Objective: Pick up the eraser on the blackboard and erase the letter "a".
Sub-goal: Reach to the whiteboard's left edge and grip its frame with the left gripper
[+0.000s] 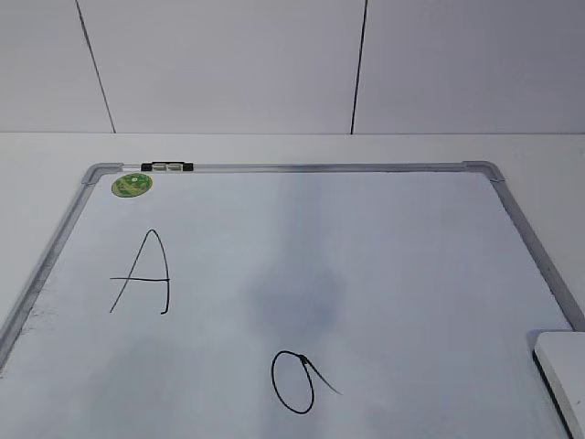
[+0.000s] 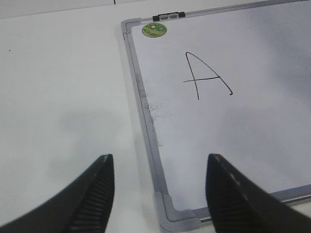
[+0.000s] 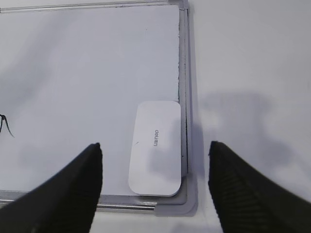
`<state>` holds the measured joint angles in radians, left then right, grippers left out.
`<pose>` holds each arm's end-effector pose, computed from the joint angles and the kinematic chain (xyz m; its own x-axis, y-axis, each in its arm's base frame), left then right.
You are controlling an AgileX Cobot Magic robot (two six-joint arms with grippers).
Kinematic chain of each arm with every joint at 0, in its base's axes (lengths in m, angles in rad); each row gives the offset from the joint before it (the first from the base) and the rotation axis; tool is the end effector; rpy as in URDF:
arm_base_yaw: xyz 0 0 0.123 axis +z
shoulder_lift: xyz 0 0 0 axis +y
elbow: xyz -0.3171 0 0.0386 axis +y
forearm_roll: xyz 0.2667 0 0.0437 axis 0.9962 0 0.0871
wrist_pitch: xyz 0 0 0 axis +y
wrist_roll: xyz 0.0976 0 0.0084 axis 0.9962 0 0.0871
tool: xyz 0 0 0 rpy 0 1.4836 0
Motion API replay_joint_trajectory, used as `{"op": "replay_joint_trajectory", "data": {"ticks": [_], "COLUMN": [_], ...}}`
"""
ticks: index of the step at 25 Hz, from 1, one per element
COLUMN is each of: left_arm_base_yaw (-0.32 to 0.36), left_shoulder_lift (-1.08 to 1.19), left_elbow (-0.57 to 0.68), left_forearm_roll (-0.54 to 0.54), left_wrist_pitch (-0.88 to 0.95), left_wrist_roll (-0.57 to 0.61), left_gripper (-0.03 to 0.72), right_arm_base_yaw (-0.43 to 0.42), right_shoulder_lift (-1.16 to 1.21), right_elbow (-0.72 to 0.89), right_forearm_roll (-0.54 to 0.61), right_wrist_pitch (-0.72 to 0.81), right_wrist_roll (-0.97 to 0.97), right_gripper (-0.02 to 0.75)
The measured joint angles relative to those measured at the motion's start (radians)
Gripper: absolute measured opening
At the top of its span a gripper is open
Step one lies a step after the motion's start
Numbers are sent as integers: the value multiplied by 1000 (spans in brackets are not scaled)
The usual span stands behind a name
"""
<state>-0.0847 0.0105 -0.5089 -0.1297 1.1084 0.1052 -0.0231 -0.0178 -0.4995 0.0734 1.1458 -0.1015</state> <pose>-0.0198 -0.0097 0.2824 -0.4854 0.0881 -0.8698 0.2072 0.9782 -0.0165 -0.0236 0.0071 0.2754 -0.5105 -0.0592 -0.8578 -0.0707 0.9971 -0.0267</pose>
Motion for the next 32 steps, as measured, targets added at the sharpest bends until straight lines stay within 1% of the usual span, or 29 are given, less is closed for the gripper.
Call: {"op": "replay_joint_trajectory", "data": {"ticks": [14,20,24,28,30,32], "left_arm_base_yaw": [0,0,0,0,0,0], "left_shoulder_lift": [0,0,0,0,0,0], "left_elbow": [0,0,0,0,0,0], "left_forearm_roll": [0,-2,-8,-11,-9,-6], "left_wrist_pitch": [0,0,0,0,0,0], "left_wrist_roll": [0,0,0,0,0,0], "left_gripper": [412,405,403,401,400,400], "right_arm_base_yaw": [0,0,0,0,0,0], "right_shoulder_lift": [0,0,5,94,185,216], "right_elbow": [-2,-55,-61,-60,-64,-64], "right_forearm_roll": [-6,-8,-8,-8,-8,-8], "right_wrist_pitch": [0,0,46,87,112,112], "right_wrist_roll": [0,14,31,41,62,69], "right_gripper": [526,526,526,526,526,526]}}
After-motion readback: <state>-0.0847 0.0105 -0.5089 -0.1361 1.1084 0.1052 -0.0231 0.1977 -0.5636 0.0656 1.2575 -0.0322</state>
